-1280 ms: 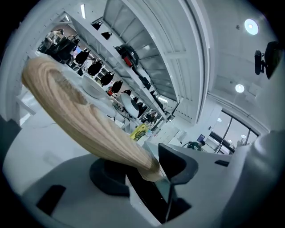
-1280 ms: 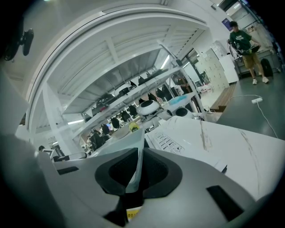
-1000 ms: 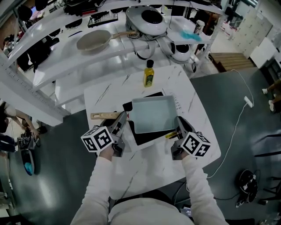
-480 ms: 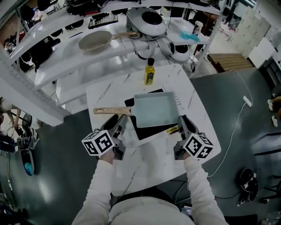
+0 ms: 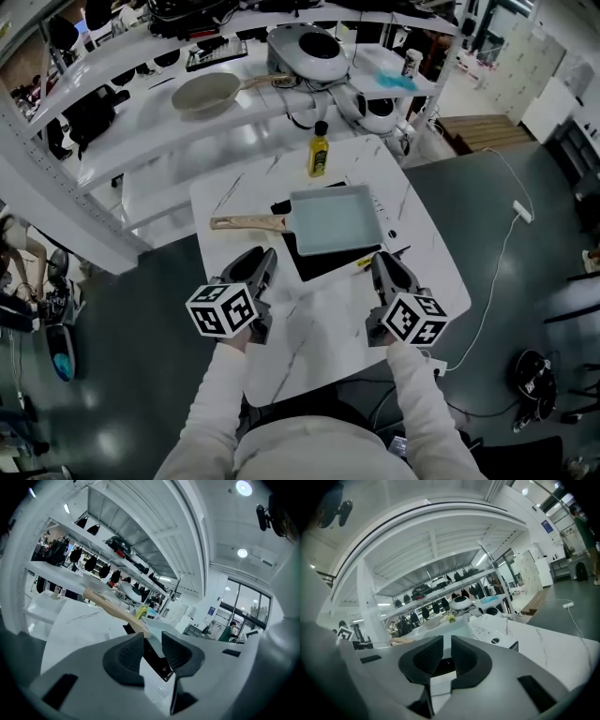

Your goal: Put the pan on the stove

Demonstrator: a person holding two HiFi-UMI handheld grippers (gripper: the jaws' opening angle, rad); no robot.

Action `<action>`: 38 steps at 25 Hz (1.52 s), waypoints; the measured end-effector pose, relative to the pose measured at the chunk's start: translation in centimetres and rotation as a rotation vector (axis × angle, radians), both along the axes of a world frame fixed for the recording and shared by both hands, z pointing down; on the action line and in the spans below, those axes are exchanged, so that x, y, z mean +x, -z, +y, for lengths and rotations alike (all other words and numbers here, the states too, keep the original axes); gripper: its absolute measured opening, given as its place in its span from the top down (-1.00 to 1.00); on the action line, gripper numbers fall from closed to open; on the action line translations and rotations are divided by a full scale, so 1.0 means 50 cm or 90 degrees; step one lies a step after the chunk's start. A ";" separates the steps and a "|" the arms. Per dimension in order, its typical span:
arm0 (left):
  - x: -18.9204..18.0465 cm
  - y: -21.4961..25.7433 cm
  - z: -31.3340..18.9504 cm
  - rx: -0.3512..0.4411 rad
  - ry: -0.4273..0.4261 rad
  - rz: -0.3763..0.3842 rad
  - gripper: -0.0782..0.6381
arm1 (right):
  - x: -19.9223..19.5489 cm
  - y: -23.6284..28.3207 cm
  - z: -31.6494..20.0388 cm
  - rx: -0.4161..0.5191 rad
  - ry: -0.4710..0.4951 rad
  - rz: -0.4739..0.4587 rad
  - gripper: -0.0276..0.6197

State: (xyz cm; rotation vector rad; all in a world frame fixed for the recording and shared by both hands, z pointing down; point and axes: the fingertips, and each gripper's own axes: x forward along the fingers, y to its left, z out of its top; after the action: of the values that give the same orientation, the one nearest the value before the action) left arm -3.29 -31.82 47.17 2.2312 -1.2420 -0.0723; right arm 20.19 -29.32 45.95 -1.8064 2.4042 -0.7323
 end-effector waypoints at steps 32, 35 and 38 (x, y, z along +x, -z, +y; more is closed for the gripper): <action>-0.025 0.070 0.211 0.108 -0.067 -0.123 0.68 | -0.136 0.046 0.240 0.048 -0.017 0.117 0.83; -0.033 0.076 0.225 0.111 -0.072 -0.121 0.68 | -0.149 0.051 0.255 0.049 -0.023 0.117 0.83; -0.042 0.080 0.239 0.112 -0.077 -0.121 0.68 | -0.160 0.054 0.272 0.050 -0.029 0.118 0.83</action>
State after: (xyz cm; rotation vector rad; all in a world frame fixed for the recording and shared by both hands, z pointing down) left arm -5.37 -19.86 43.15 2.5099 -1.2367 0.0815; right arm 12.19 -15.73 43.26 -1.9695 2.4533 -0.4797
